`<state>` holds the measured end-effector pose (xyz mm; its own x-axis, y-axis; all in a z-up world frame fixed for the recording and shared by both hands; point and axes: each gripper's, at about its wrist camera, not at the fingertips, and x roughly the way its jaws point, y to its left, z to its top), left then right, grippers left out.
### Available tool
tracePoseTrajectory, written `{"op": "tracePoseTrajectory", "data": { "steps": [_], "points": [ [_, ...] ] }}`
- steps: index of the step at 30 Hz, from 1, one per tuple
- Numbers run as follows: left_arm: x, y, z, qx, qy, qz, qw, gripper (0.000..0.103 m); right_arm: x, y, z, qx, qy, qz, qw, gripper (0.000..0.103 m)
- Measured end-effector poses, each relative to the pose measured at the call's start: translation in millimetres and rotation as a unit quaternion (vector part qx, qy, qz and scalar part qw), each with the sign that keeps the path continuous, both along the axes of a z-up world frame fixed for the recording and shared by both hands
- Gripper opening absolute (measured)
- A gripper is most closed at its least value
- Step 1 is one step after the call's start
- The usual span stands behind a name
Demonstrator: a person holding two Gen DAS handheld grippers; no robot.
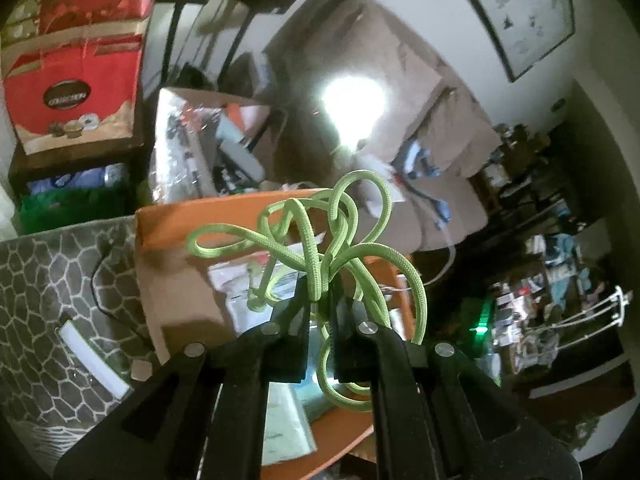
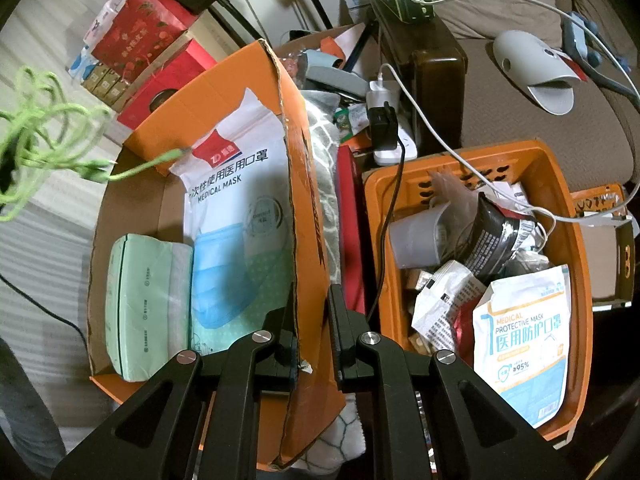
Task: Organize objects
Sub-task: 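Lower the cable into the orange box and open the left gripper, then move the left gripper back over the white-and-green power bank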
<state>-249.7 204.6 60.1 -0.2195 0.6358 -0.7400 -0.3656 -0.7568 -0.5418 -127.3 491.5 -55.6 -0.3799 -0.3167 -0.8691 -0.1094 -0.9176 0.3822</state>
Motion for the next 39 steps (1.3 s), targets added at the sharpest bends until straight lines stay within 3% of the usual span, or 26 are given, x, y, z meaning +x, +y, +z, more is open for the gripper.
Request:
{"op": "tracePoseTrajectory", "data": {
  "steps": [6,10,16,19,21,28,35,39],
  "points": [
    [-10,-4,-34,-0.056,-0.007,0.014,0.9983,0.008,0,0,0,0.000,0.000,0.000,1.000,0.011],
    [-9,-4,-53,-0.109,-0.004,0.019,0.9939,0.008,0,0,0,0.000,0.000,0.000,1.000,0.011],
    [-6,-2,-74,-0.154,-0.016,0.014,0.9878,0.010,0,-1,0,0.000,0.000,0.000,1.000,0.011],
    [-4,-2,-77,-0.172,-0.013,0.016,0.9849,0.025,0,0,0,0.000,0.000,0.000,1.000,0.012],
    [-2,-4,-74,-0.176,-0.007,0.022,0.9841,0.052,0,0,0,0.000,0.000,0.000,1.000,0.012],
    [2,-17,-53,-0.161,0.006,0.029,0.9866,0.063,0,0,0,0.000,0.001,0.000,1.000,0.012],
    [4,-50,-40,-0.169,0.030,0.066,0.9830,0.087,0,1,0,0.000,0.001,0.000,1.000,0.012],
    [6,-73,-39,-0.169,0.039,0.088,0.9808,0.094,0,0,0,0.000,0.001,0.000,1.000,0.012]
  ]
}}
